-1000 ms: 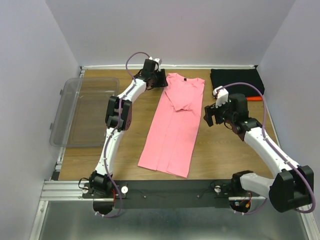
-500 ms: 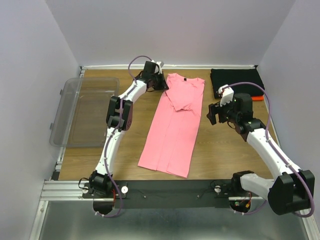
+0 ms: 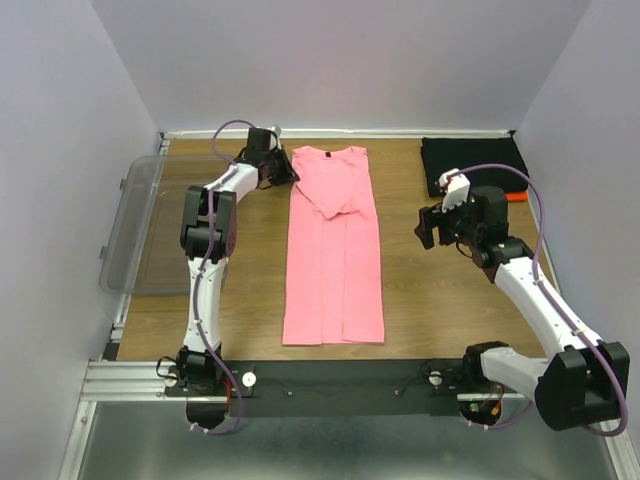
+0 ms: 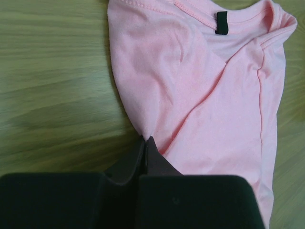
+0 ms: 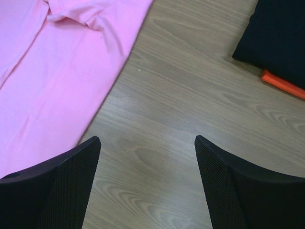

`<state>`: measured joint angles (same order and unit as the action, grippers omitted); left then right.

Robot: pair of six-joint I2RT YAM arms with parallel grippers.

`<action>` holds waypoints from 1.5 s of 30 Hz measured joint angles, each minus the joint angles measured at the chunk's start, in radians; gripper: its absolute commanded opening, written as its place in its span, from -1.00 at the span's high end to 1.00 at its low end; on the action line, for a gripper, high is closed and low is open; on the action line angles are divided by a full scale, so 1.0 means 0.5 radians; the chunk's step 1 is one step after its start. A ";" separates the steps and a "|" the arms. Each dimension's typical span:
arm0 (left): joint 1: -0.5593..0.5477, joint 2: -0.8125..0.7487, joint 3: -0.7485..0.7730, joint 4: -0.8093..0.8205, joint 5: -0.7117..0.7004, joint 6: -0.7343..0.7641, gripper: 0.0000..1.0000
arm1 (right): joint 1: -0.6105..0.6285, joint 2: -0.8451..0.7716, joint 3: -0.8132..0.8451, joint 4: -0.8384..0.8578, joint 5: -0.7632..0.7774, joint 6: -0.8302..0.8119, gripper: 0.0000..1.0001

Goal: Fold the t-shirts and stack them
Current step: Fold the tshirt

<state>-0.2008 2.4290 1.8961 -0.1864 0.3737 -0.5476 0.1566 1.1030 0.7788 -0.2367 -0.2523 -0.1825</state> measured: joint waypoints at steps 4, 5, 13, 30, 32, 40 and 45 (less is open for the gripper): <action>0.069 -0.035 -0.044 0.038 -0.014 0.004 0.10 | -0.001 0.016 0.000 0.000 -0.028 0.000 -0.75; 0.068 -0.046 -0.046 0.037 -0.028 -0.002 0.00 | -0.002 0.036 0.002 0.000 -0.046 0.001 -0.75; 0.044 -0.467 -0.255 -0.011 -0.158 0.161 -0.18 | -0.003 0.829 0.410 -0.068 -0.349 0.105 -0.60; 0.085 -3.539 -2.140 0.518 -0.528 0.495 -0.91 | -0.007 2.818 2.555 0.031 -0.568 1.109 -0.32; 0.085 -3.727 -2.333 0.449 -0.440 0.438 -0.91 | -0.010 2.925 2.686 0.039 -0.607 1.203 -0.25; 0.085 -4.097 -2.648 0.179 -0.190 0.140 -0.90 | -0.011 3.104 2.893 0.091 -0.737 1.440 -0.04; 0.085 -4.127 -2.618 0.168 -0.132 0.069 -0.89 | -0.008 3.165 2.943 0.127 -0.784 1.524 0.30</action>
<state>-0.1581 0.3656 0.5873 -0.1024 0.3077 -0.5129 0.1524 2.6858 2.2505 -0.1730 -0.6445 0.5797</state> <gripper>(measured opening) 0.949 0.419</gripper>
